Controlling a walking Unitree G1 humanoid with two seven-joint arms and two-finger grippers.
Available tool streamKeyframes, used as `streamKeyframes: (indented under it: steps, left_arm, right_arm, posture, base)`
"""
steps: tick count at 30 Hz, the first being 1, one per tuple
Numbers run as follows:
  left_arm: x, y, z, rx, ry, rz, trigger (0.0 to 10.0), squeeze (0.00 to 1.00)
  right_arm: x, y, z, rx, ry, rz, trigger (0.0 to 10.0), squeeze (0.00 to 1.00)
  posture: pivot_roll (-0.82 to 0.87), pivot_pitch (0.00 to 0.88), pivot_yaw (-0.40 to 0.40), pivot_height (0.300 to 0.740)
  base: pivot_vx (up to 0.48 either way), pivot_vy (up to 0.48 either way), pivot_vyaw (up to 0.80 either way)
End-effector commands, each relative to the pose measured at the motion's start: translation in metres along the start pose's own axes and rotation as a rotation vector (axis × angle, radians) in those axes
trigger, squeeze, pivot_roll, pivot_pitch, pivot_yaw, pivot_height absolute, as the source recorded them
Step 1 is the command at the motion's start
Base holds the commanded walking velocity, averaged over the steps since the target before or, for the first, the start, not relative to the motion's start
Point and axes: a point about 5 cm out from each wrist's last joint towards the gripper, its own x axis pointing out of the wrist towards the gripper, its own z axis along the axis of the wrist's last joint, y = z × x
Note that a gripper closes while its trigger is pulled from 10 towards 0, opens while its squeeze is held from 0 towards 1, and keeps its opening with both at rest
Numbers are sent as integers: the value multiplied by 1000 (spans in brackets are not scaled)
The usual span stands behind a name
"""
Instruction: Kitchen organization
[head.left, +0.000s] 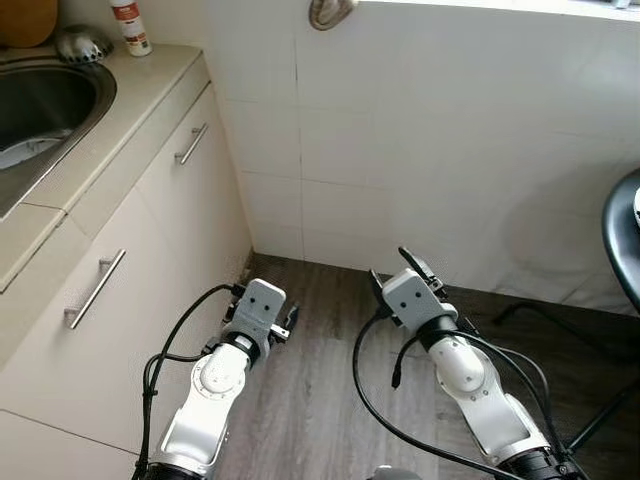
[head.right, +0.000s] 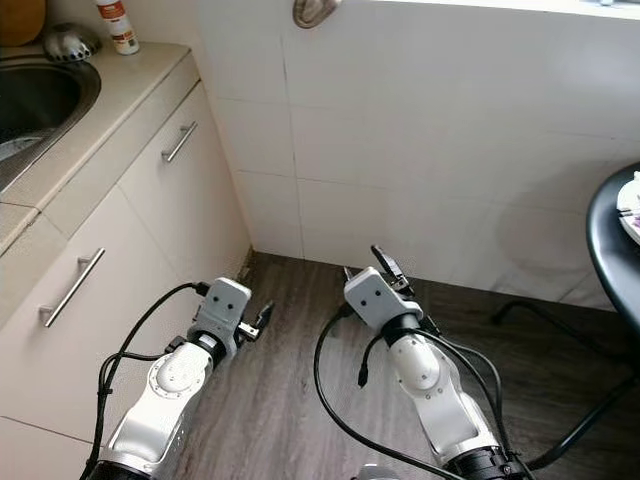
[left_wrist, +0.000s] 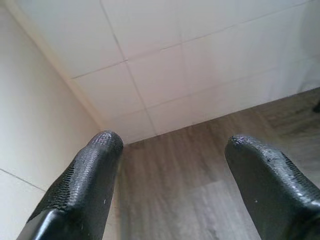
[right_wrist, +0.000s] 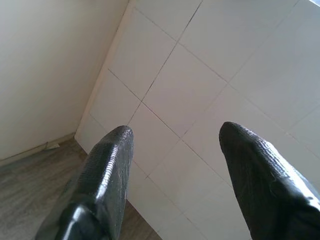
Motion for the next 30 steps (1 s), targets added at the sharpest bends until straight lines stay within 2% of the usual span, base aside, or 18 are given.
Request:
streamKeyframes:
  steps: [1,5,14,20,30]
  left_arm:
    - [2,3,10,34,-50,11,10000,0]
    - [6,7,18,65,-89,7,10000,0]
    - [14,14,21,32,-109,46,10000,0]
    - [16,18,22,8,-113,75,10000,0]
    - [19,20,22,5,-124,83,10000,0]
  right_arm:
    - [-3,-7,1,26,-6,-34,10000,0]
    - [-5,-14,-2,37,8,-66,10000,0]
    - [5,-19,-3,31,10,-75,10000,0]
    - [9,-17,-2,13,8,-47,10000,0]
    - [13,-17,-6,46,23,-46,10000,0]
  posture:
    - [-176,50,7,740]
    - [-189,44,32,740]
    - [-192,15,33,740]
    - [-185,9,30,740]
    - [-186,9,34,740]
  base:
    - [0,0,0]
    - [0,0,0]
    - [0,0,0]
    - [0,0,0]
    - [0,0,0]
